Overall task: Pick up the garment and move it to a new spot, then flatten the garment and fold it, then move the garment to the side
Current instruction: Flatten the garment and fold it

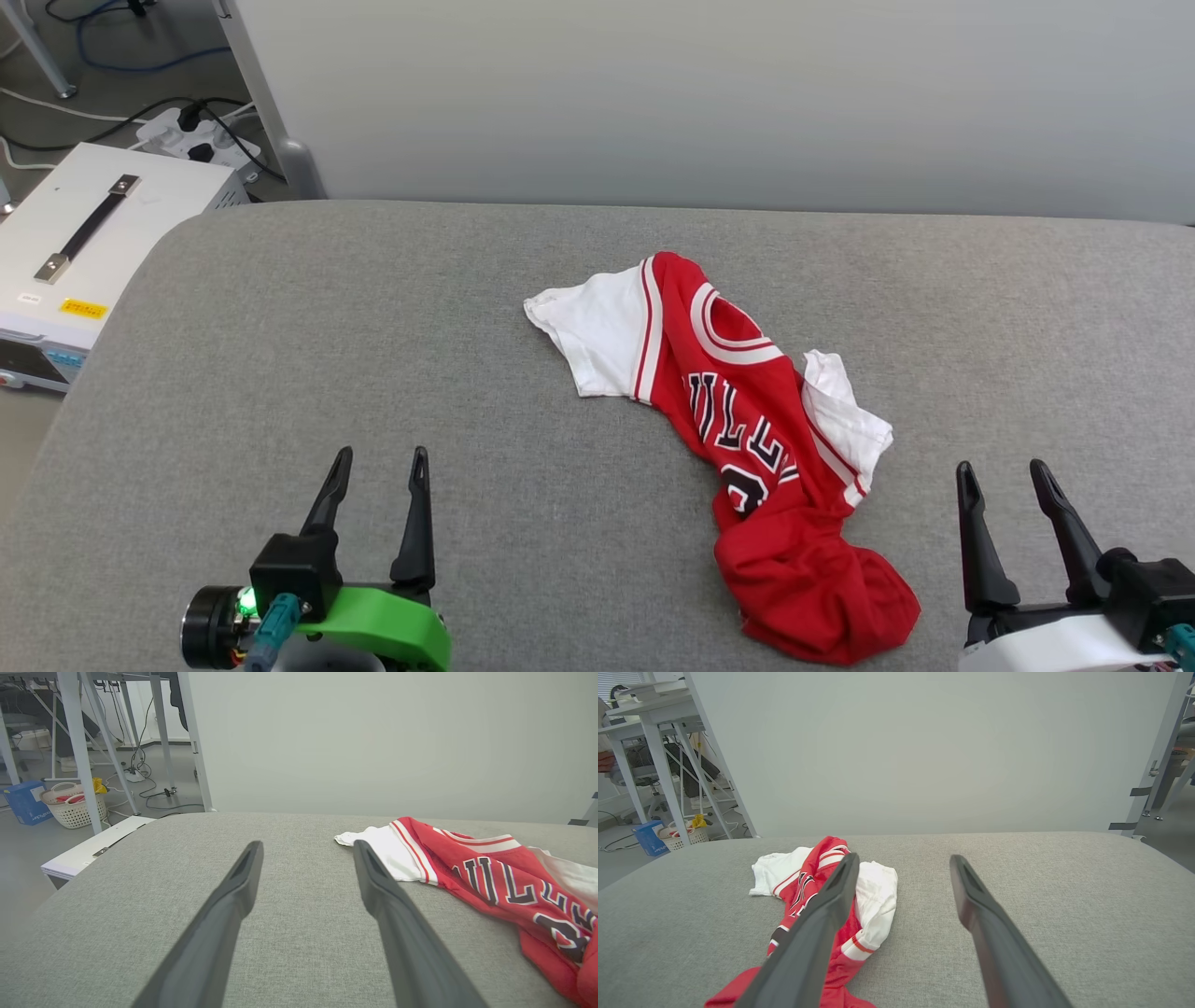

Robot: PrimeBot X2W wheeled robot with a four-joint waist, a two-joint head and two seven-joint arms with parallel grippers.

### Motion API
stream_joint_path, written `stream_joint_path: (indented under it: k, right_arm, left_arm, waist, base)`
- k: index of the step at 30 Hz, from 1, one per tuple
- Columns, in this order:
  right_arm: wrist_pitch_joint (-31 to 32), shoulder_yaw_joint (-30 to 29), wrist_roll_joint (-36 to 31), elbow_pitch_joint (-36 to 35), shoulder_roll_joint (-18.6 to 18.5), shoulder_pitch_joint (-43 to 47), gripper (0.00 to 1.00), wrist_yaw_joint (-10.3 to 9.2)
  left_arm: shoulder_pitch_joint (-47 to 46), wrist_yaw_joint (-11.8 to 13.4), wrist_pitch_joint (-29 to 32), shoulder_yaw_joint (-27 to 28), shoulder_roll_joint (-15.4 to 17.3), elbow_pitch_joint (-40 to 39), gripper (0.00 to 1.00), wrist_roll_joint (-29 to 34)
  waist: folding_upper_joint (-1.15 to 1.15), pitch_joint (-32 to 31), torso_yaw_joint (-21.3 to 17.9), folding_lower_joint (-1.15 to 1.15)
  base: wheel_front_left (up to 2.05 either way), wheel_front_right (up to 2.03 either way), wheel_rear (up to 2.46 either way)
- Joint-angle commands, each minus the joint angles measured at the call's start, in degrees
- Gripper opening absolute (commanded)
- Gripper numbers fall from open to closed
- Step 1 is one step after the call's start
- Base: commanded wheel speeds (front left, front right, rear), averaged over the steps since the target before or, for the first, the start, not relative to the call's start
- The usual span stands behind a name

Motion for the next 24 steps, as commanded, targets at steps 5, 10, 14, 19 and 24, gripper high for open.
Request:
stream_joint_path:
  k: [5,10,14,19,24]
  right_arm:
    - [-0.34,-0.98,-1.08,-2.36,-0.03,-3.41,1.0,-0.04]
    - [-0.34,-0.35,-3.19,-5.19,-3.39,-10.33,1.0,-0.04]
    - [-0.34,1.2,-2.78,-5.41,-8.63,-16.74,1.0,-0.04]
    - [1.41,8.83,-0.1,2.28,-17.84,-24.43,1.0,-0.04]
    - [15.11,19.9,6.78,5.13,-25.97,-31.61,1.0,-0.04]
  left_arm:
    - [0.77,-0.81,-0.34,0.94,-0.9,0.22,1.0,1.23]
    - [-0.06,-1.28,-0.34,1.28,-1.39,0.36,1.0,1.76]
    - [-0.8,-1.56,-0.34,1.5,-1.69,0.31,1.0,2.1]
    - [-1.21,-1.73,-0.34,2.05,-1.97,0.26,1.0,2.29]
    - [-1.74,-1.86,-0.34,2.2,-2.16,0.16,1.0,2.37]
  waist:
    - [0.0,0.45,0.14,0.0]
    - [0.0,1.38,0.4,0.0]
    - [0.0,2.45,0.46,0.0]
    - [0.0,3.51,0.22,0.0]
    - [0.0,5.04,0.07,0.0]
  base:
    - [0.0,0.0,0.0]
    - [0.0,0.0,0.0]
    - [0.0,0.0,0.0]
    - [0.0,0.0,0.0]
    - [0.0,0.0,0.0]
